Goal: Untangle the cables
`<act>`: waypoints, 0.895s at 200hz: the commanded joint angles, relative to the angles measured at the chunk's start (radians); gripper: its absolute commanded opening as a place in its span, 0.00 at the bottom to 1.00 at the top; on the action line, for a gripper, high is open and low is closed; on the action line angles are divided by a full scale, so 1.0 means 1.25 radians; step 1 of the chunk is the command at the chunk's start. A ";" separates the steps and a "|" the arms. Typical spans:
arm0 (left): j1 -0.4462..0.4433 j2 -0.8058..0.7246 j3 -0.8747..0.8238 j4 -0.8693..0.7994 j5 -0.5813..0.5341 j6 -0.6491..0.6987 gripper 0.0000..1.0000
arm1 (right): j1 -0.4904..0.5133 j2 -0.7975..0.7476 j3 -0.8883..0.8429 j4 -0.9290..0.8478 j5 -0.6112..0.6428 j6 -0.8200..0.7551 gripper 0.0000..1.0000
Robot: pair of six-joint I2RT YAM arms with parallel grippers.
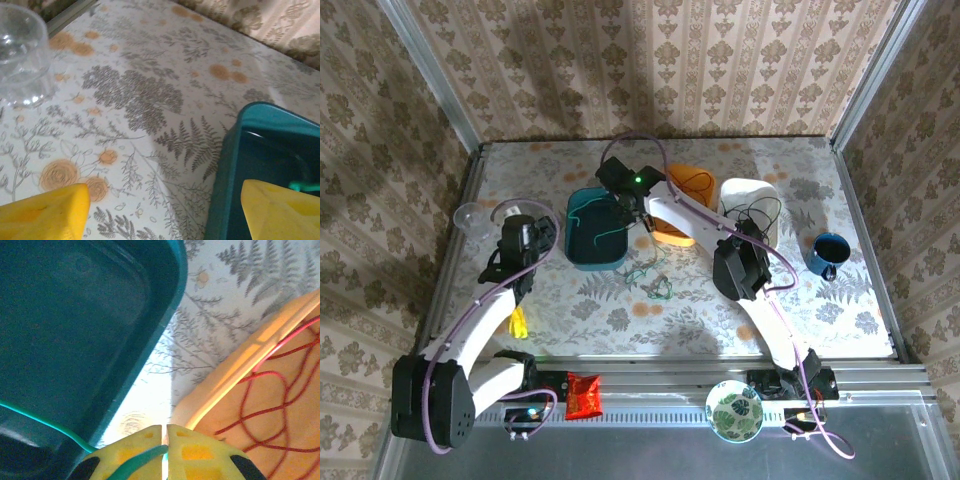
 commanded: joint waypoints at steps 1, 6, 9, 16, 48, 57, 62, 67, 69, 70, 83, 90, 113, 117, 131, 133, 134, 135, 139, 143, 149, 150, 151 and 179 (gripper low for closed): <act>0.005 -0.002 0.060 0.009 0.091 0.089 0.80 | 0.025 -0.046 0.014 -0.019 0.099 -0.121 0.12; 0.005 0.002 0.067 0.007 0.108 0.097 0.80 | 0.033 -0.046 0.010 -0.013 0.106 -0.137 0.12; 0.005 0.004 0.072 0.007 0.116 0.099 0.80 | 0.036 -0.047 0.006 -0.009 0.113 -0.146 0.12; 0.005 0.009 0.078 0.008 0.135 0.103 0.80 | 0.047 -0.047 -0.003 0.002 0.132 -0.166 0.13; 0.005 0.039 0.101 0.026 0.205 0.105 0.80 | 0.077 -0.044 -0.036 0.073 0.202 -0.239 0.33; 0.005 0.053 0.107 0.027 0.216 0.103 0.80 | 0.078 -0.045 -0.038 0.091 0.213 -0.245 0.40; 0.005 0.061 0.109 0.028 0.220 0.101 0.80 | 0.078 -0.047 -0.040 0.099 0.212 -0.244 0.43; 0.005 0.070 0.110 0.031 0.223 0.097 0.80 | 0.078 -0.050 -0.039 0.104 0.204 -0.241 0.44; 0.005 0.072 0.110 0.031 0.225 0.097 0.80 | 0.079 -0.052 -0.040 0.105 0.199 -0.240 0.44; 0.005 0.074 0.111 0.032 0.225 0.097 0.80 | 0.079 -0.053 -0.040 0.106 0.197 -0.240 0.45; 0.005 0.092 0.109 0.046 0.233 0.090 0.80 | 0.078 -0.066 -0.038 0.114 0.175 -0.222 0.46; 0.005 0.100 0.107 0.053 0.236 0.086 0.79 | 0.077 -0.075 -0.038 0.117 0.162 -0.210 0.46; 0.005 0.124 0.099 0.075 0.251 0.071 0.79 | 0.076 -0.145 -0.104 0.196 0.091 -0.184 0.47; 0.004 0.128 0.098 0.080 0.255 0.070 0.79 | 0.075 -0.159 -0.119 0.212 0.083 -0.178 0.48; -0.001 0.137 0.093 0.094 0.272 0.069 0.78 | 0.069 -0.202 -0.158 0.242 0.060 -0.142 0.48; -0.001 0.138 0.093 0.097 0.276 0.069 0.78 | 0.067 -0.207 -0.164 0.243 0.055 -0.135 0.48; -0.002 0.138 0.093 0.098 0.278 0.070 0.78 | 0.066 -0.210 -0.167 0.243 0.053 -0.130 0.48; -0.004 0.139 0.092 0.099 0.279 0.071 0.78 | 0.065 -0.213 -0.169 0.244 0.051 -0.126 0.48; -0.007 0.141 0.092 0.104 0.289 0.076 0.78 | 0.060 -0.226 -0.180 0.245 0.040 -0.109 0.48; -0.013 0.142 0.091 0.110 0.300 0.085 0.78 | 0.054 -0.241 -0.194 0.247 0.028 -0.091 0.48; -0.024 0.143 0.089 0.119 0.321 0.102 0.78 | 0.045 -0.264 -0.222 0.251 0.005 -0.064 0.48; -0.026 0.144 0.089 0.120 0.324 0.106 0.78 | 0.043 -0.269 -0.227 0.252 0.001 -0.060 0.48; -0.029 0.144 0.089 0.121 0.328 0.107 0.78 | 0.041 -0.274 -0.232 0.253 -0.003 -0.056 0.48; -0.135 0.154 0.109 0.088 0.438 0.249 0.78 | -0.008 -0.430 -0.451 0.316 -0.101 0.063 0.48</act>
